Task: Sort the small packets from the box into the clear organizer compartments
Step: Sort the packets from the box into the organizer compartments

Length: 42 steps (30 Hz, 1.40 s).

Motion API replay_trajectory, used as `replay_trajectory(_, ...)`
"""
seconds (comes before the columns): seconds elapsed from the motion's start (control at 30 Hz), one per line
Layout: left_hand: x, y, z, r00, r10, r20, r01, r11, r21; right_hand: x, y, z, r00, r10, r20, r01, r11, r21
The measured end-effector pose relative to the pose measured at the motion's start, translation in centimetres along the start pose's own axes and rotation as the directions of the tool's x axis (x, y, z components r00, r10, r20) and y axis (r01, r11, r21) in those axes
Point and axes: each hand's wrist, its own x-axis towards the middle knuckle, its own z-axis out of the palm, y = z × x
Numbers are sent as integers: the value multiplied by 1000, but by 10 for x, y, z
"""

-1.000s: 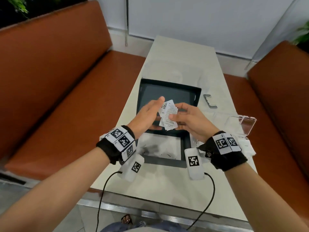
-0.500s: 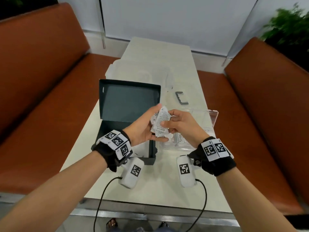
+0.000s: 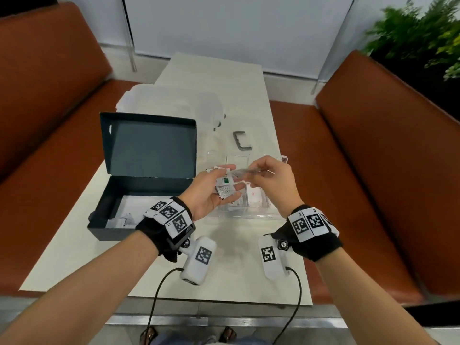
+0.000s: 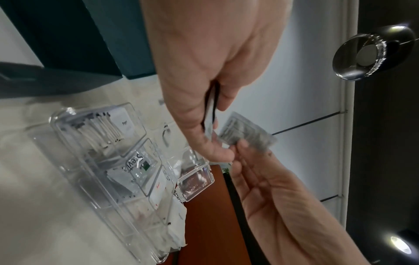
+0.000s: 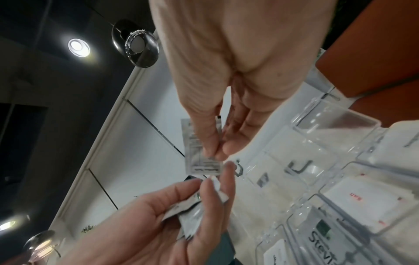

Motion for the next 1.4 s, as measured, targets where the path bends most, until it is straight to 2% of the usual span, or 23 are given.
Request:
replay_trajectory(0.1, 4, -1, 2, 999, 2, -53, -1, 999, 36, -4, 6, -12, 1000, -13, -21, 14, 999, 47)
replay_trajectory(0.23, 4, -4, 10, 999, -42, -33, 44, 996, 81, -10, 12, -14, 998, -36, -60, 41, 997, 72)
replay_trajectory(0.3, 4, -5, 11, 999, -48, -20, 51, 986, 158, -11, 14, -12, 998, -36, -58, 42, 995, 91)
replay_trajectory(0.43, 2, -4, 8, 1000, -10, 1, 10, 982, 189, -11, 14, -6, 1000, -29, 2, 29, 994, 103)
replay_trajectory(0.53, 2, 3, 2, 999, 23, -36, -15, 979, 201, -9, 15, -2, 1000, 2, -24, 1, 993, 121)
replay_trajectory(0.67, 4, 20, -6, 996, 86, -36, -64, 914, 401, 1, 9, 3, 994, 99, -55, -89, 983, 161)
replay_trajectory(0.8, 9, 35, -8, 992, 122, 27, -115, 809, 577, 13, -1, 11, 990, 128, 51, -132, 989, 72)
replay_trajectory(0.87, 13, 40, -9, 990, 132, 53, -137, 783, 607, 18, -4, 14, 989, 116, 92, -117, 993, 5)
replay_trajectory(1.03, 19, 35, -12, 990, 106, 92, -140, 779, 611, 20, -5, 17, 988, 146, 49, -152, 980, 128)
replay_trajectory(1.13, 21, 28, -14, 992, 82, 94, -123, 759, 640, 20, -1, 15, 985, 164, 44, -164, 986, 4)
replay_trajectory(1.23, 23, 26, -15, 989, 63, 131, -141, 643, 753, 23, 0, 11, 996, 79, 36, -73, 987, -146)
replay_trajectory(1.3, 24, 26, -14, 985, 40, 167, -161, 552, 818, 25, 0, 9, 994, 18, 110, 12, 964, -264)
replay_trajectory(1.4, 27, 27, -14, 983, 83, 164, -183, 513, 838, 28, 6, 5, 990, 33, 137, 26, 912, -409)
